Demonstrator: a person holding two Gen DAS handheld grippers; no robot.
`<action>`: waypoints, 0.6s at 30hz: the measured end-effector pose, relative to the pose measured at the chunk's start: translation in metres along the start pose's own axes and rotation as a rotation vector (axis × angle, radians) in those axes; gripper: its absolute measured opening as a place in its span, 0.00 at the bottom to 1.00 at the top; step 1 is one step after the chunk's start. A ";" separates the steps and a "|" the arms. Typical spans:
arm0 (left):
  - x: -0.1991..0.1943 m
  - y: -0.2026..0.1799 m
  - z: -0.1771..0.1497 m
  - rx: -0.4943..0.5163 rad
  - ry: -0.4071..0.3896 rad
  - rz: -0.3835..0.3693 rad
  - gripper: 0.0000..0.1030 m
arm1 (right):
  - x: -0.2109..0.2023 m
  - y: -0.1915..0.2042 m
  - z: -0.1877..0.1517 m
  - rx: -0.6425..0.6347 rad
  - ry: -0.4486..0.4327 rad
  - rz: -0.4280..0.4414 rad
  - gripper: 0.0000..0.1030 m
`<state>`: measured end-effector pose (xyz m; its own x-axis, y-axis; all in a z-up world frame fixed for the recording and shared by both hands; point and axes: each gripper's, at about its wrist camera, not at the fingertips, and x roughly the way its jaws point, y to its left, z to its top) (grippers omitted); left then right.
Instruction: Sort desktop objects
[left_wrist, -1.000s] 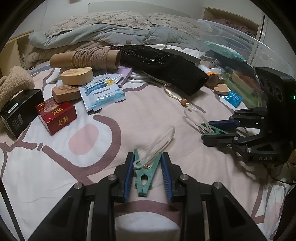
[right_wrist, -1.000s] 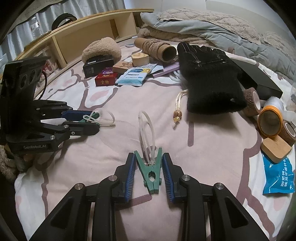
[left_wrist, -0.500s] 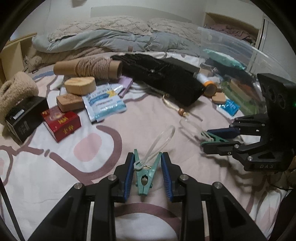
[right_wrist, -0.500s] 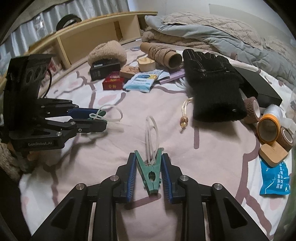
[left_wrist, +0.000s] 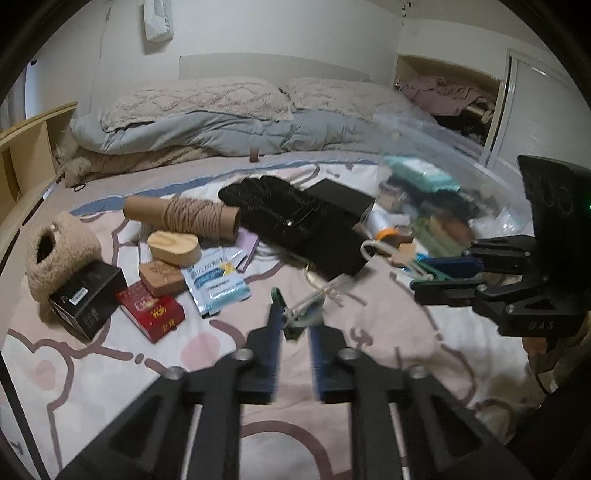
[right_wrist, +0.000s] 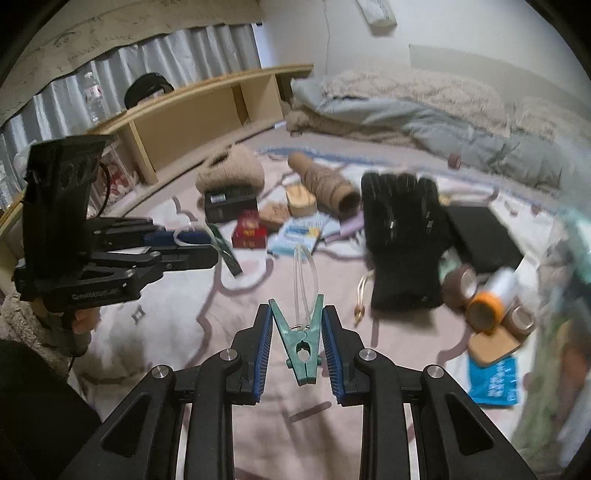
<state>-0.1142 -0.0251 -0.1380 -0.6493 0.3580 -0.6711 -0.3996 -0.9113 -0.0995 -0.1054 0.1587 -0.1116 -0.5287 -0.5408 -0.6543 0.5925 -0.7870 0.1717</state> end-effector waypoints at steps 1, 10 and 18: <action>-0.004 -0.001 0.003 -0.001 -0.006 -0.003 0.12 | -0.007 0.003 0.004 -0.007 -0.010 -0.008 0.27; -0.013 -0.004 0.001 -0.002 0.003 -0.001 0.13 | -0.049 0.023 0.024 -0.049 -0.067 -0.060 0.27; 0.029 0.008 -0.036 -0.082 0.134 -0.042 0.47 | -0.046 0.025 0.020 -0.033 -0.049 -0.062 0.27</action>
<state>-0.1130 -0.0288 -0.1846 -0.5387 0.3706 -0.7566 -0.3671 -0.9116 -0.1852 -0.0789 0.1582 -0.0628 -0.5935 -0.5063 -0.6256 0.5775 -0.8093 0.1071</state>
